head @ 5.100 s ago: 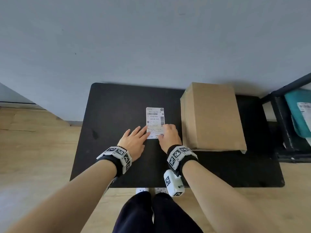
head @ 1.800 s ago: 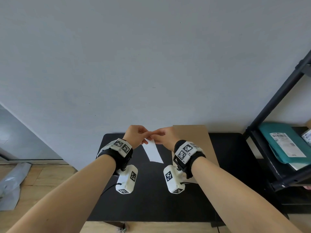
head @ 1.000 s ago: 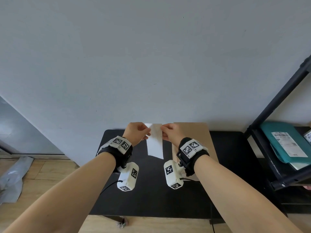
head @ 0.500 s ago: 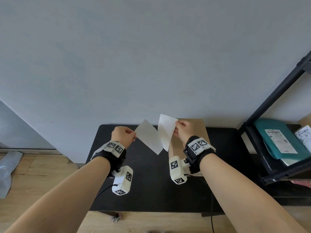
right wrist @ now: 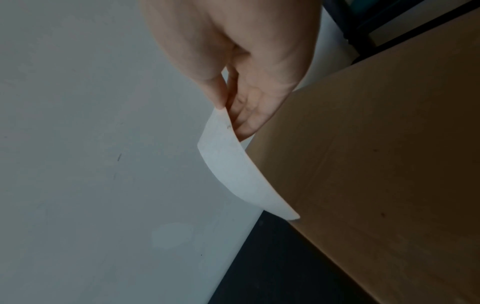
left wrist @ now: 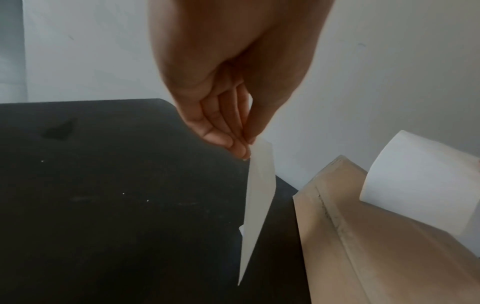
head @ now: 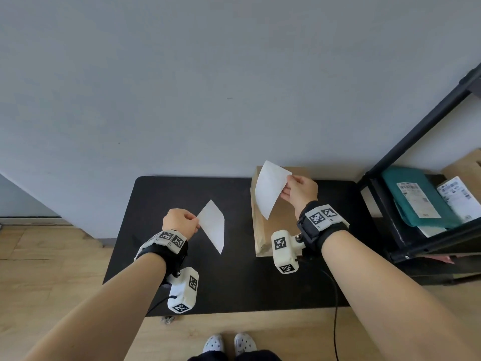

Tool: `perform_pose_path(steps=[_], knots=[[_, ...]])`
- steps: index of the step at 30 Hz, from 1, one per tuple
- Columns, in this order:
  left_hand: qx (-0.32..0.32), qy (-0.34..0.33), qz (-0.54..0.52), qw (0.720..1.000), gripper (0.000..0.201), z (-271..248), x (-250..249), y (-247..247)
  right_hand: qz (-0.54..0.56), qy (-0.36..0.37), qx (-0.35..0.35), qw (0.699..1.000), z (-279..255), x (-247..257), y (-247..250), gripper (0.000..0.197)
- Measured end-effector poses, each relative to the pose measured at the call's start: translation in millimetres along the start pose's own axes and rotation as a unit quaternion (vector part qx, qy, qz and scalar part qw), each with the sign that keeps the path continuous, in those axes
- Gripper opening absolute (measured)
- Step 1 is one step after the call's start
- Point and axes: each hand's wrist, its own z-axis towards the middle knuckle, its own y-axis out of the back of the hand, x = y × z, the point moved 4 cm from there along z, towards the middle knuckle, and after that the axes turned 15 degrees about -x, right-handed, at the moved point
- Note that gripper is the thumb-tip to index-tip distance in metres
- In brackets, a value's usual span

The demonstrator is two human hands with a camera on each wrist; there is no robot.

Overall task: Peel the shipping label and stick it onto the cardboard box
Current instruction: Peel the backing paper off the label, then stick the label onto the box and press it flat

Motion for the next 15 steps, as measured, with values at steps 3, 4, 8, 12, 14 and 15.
perform_pose_path(steps=[3, 4, 8, 12, 14, 15], knots=[[0.016, 0.005, 0.012, 1.0, 0.016, 3.8, 7.2, -7.2, -0.015, -0.007, 0.002, 1.0, -3.5, -3.7, -0.6, 0.024], [0.023, 0.006, 0.018, 1.0, 0.014, 4.8, 7.1, -8.0, -0.019, -0.009, 0.005, 1.0, -5.5, -4.6, -0.9, 0.024], [0.05, -0.013, 0.068, 0.996, 0.012, 7.2, -2.1, -3.2, -0.034, 0.004, 0.016, 0.999, -12.6, -3.9, -4.0, 0.024], [0.068, -0.093, 0.091, 0.989, 0.017, 1.3, -36.0, 4.3, -0.058, 0.031, -0.005, 0.998, -17.5, 0.1, -8.2, 0.023], [0.071, -0.147, 0.068, 0.984, 0.018, -7.0, -64.9, 6.8, -0.071, 0.034, -0.001, 0.997, -22.7, 6.0, -11.0, 0.017], [0.072, -0.175, 0.056, 0.98, 0.018, -11.8, -79.7, 7.3, -0.077, 0.036, 0.006, 0.996, -26.5, 10.2, -12.8, 0.016]])
